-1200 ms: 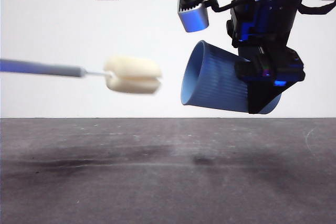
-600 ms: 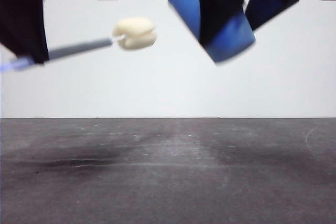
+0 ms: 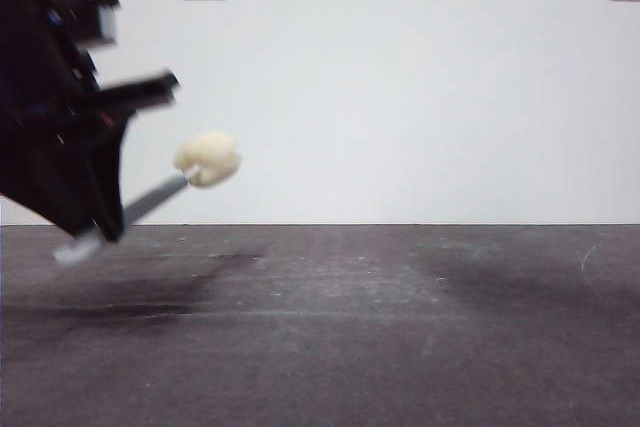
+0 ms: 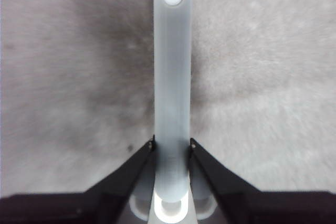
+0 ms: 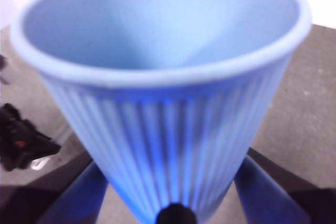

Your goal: Pick up the cup brush,pick up the cup,insert the brush into the cup,clean the cup,put the cup brush back,put the cup back to the fixed position on the table

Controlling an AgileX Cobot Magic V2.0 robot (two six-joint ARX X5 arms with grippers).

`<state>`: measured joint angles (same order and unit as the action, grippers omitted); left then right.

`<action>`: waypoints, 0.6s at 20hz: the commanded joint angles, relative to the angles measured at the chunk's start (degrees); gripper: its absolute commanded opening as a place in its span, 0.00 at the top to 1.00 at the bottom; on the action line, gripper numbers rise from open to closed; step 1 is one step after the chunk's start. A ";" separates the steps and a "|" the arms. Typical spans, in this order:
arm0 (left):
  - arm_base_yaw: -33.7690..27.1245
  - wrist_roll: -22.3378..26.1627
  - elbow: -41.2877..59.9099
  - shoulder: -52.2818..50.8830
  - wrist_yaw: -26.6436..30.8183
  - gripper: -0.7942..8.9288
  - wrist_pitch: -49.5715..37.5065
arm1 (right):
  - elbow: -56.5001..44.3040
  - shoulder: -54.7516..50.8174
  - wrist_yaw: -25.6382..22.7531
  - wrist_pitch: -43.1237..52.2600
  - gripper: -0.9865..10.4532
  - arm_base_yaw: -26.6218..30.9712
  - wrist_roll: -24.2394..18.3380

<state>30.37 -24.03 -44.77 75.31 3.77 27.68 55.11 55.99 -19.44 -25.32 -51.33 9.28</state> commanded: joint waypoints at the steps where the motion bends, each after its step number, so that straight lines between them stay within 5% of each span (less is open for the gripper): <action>1: -0.04 -1.29 0.46 3.69 -0.22 0.93 -1.25 | 0.02 -0.20 0.11 -0.85 0.93 -0.09 0.79; 12: -0.20 -3.23 0.46 14.62 -1.27 0.93 -4.37 | 0.02 -0.17 0.31 -0.85 0.93 -0.09 0.79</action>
<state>30.37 -26.70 -45.32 88.09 2.98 22.79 55.11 55.94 -19.20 -26.92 -51.35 9.48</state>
